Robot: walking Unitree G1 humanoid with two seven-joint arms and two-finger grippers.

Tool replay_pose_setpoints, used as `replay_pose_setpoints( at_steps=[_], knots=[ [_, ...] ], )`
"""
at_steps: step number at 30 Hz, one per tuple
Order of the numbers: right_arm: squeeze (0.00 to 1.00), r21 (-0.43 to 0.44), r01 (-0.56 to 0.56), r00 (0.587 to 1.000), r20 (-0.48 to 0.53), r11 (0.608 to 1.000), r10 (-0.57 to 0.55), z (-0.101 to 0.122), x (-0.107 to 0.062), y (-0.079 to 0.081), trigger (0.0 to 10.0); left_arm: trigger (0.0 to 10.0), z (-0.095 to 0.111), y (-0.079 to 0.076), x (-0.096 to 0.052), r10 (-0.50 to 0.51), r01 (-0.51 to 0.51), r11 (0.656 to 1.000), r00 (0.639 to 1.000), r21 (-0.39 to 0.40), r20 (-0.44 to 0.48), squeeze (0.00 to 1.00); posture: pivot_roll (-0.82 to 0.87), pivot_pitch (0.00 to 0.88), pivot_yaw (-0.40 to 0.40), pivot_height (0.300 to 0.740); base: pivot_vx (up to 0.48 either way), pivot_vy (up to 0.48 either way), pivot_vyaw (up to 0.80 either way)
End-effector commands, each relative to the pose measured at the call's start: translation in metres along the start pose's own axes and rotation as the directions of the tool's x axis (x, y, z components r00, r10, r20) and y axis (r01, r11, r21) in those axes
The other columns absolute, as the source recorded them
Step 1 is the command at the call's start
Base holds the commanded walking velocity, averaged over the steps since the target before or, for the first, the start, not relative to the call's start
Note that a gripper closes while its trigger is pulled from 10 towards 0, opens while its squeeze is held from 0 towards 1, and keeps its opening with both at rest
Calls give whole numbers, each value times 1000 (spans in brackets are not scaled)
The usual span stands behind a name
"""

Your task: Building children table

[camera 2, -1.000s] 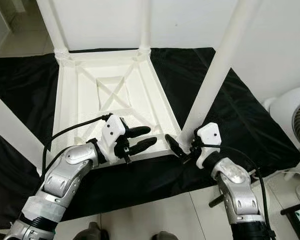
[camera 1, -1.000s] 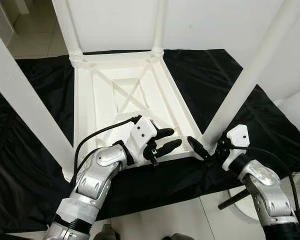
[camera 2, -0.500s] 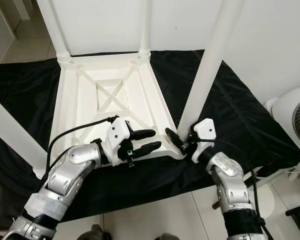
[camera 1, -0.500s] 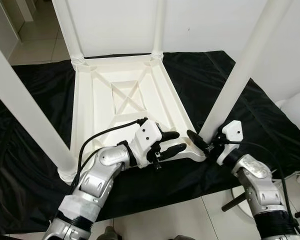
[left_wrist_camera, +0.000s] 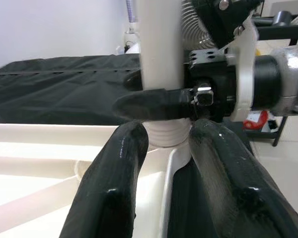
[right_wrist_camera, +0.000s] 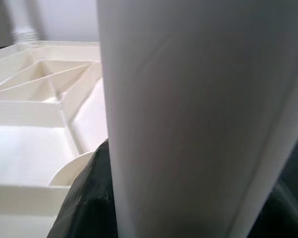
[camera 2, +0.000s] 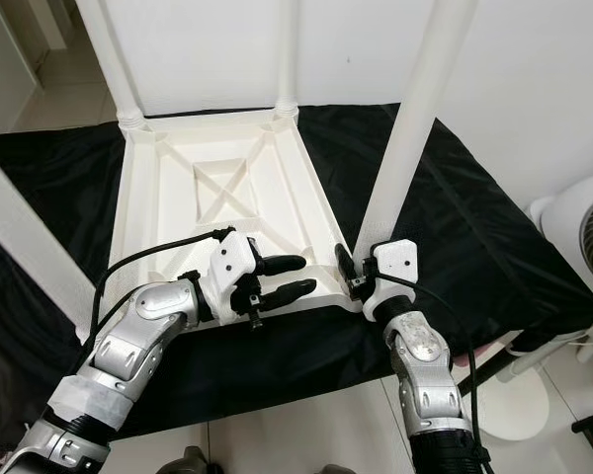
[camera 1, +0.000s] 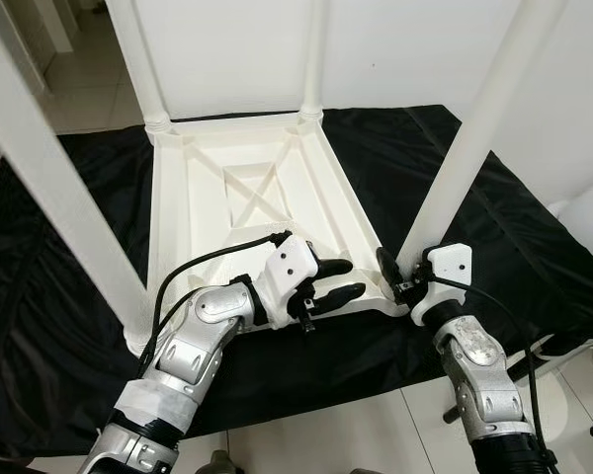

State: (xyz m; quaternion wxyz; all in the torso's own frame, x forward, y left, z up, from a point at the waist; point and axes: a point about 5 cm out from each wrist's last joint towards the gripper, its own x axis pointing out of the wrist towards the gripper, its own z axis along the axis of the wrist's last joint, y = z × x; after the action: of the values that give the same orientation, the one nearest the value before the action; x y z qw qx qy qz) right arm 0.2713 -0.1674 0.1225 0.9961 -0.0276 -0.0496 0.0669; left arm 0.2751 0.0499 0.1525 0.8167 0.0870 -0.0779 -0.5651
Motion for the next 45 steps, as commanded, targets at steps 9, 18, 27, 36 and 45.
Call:
replay_pose_setpoints(
  at_steps=[9,18,27,36,45],
  knots=[
    [0,111,315,948,-85,943,-306,-7,-8,26,10000,10000,-13,7,-6,86,-85,996,996,36,-22,0,-13,11,-16,740,0,0,0],
    [1000,127,307,951,-69,943,-300,0,-5,35,10000,10000,-18,13,-10,113,-112,993,993,41,-42,0,-16,1,-24,740,0,0,0],
    [1000,87,64,998,20,994,-66,12,-19,15,10000,10000,-16,13,-5,97,-95,992,995,77,-27,0,-8,0,-15,740,0,0,0],
    [0,-46,-218,976,-11,975,218,13,-19,-18,10000,10000,-12,9,2,63,-62,993,998,101,-13,0,-9,0,-8,740,0,0,0],
    [0,-124,-418,908,-71,900,412,14,10,-27,6510,10000,-11,4,8,44,-44,993,999,108,2,0,-16,0,-1,740,0,0,0]
  ],
)
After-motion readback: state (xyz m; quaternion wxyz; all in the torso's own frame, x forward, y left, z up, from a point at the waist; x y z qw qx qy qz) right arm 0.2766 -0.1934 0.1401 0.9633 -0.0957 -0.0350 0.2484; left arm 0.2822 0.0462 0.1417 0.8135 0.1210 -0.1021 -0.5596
